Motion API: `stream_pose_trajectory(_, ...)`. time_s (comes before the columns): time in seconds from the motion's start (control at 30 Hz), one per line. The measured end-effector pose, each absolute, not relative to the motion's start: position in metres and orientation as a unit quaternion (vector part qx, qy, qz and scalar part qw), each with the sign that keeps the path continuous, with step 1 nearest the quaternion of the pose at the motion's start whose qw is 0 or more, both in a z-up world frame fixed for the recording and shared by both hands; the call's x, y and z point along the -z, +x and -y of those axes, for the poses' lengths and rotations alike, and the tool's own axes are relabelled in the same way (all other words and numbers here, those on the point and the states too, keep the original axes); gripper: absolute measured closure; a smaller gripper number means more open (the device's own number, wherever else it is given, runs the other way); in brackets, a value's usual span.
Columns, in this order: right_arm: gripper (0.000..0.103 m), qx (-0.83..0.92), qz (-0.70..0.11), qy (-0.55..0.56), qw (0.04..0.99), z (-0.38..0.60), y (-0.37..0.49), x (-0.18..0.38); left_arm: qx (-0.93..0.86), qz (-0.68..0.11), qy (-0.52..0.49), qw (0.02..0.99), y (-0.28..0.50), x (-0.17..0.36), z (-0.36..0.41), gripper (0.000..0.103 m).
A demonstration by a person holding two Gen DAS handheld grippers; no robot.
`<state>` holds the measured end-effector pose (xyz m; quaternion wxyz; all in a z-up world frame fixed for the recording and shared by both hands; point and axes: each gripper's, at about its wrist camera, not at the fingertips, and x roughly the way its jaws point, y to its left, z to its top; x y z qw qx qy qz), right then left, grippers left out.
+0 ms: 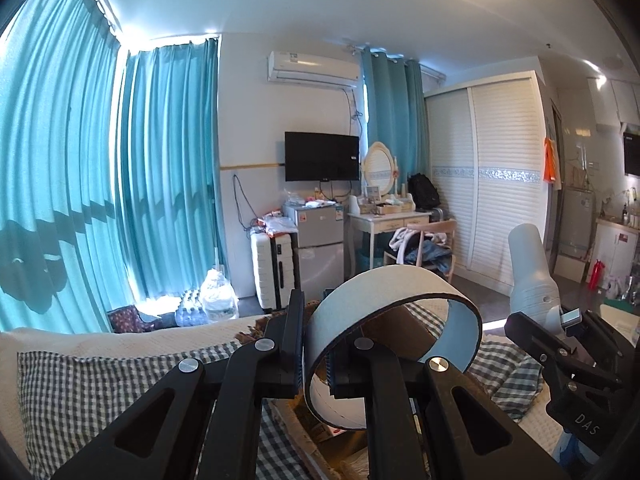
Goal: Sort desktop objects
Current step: 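Lift the tape roll and bottle and carry both over the cardboard box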
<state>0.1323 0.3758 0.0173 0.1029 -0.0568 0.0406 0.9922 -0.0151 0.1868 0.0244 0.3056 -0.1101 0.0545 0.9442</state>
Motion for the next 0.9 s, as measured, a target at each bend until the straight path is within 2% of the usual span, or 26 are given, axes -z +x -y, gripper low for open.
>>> stream_pose_trajectory(0.6, 0.049, -0.978, -0.027, -0.173, 0.118, -0.41, 0.06, 0.052, -0.915, -0.066, -0.21, 0.338, -0.084, 0.054, -0.246, 0.094)
stream_pose_trajectory(0.9, 0.049, -0.968, -0.017, -0.227, 0.104, -0.412, 0.029, 0.084, -0.914, -0.088, -0.258, 0.302, -0.112, 0.091, -0.256, 0.094)
